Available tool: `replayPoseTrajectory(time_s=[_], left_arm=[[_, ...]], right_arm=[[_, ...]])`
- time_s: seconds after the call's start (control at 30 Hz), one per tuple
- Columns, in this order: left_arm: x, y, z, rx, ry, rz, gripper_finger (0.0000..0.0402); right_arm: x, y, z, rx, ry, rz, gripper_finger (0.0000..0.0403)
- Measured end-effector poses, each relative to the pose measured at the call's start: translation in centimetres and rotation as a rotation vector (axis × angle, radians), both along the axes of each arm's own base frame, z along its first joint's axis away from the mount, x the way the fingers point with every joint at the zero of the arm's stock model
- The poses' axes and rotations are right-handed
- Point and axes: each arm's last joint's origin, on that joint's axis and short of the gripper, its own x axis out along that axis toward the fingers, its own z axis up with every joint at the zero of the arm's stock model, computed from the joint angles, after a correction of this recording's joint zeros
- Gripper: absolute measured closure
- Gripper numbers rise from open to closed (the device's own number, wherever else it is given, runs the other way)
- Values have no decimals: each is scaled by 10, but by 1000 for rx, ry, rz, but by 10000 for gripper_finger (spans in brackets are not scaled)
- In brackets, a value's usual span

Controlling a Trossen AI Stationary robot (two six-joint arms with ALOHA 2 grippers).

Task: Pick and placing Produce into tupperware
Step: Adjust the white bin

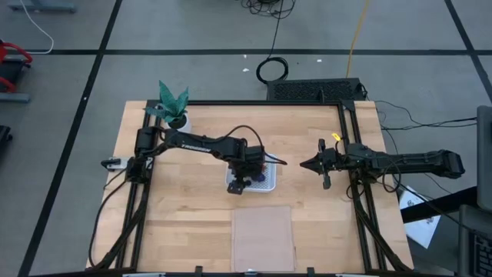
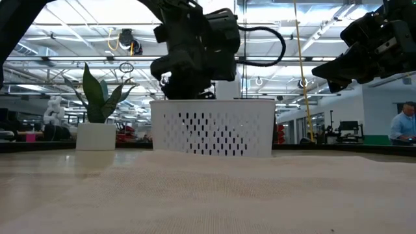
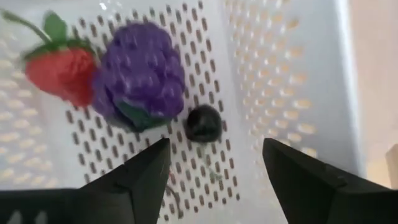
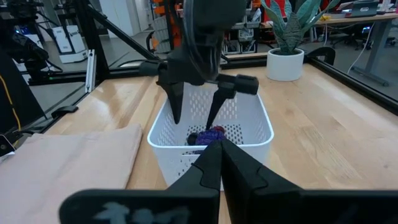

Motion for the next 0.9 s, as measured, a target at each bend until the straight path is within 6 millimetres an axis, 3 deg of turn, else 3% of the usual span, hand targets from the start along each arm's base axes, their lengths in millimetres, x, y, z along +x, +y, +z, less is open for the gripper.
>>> replayPoseTrajectory(time_s=[0.23,0.47,0.67,0.9], left_arm=[[8,-3,22,11,-38,-16,146],[15,-11,56,137,-67,-55,187],[16,-7,74,265,-75,-35,262],[11,15,70,326,-18,17,383]], right_arm=[[0,0,0,0,0,0,403],[0,0,0,0,0,0,403],[0,0,0,0,0,0,403],[0,0,0,2,0,0,403]])
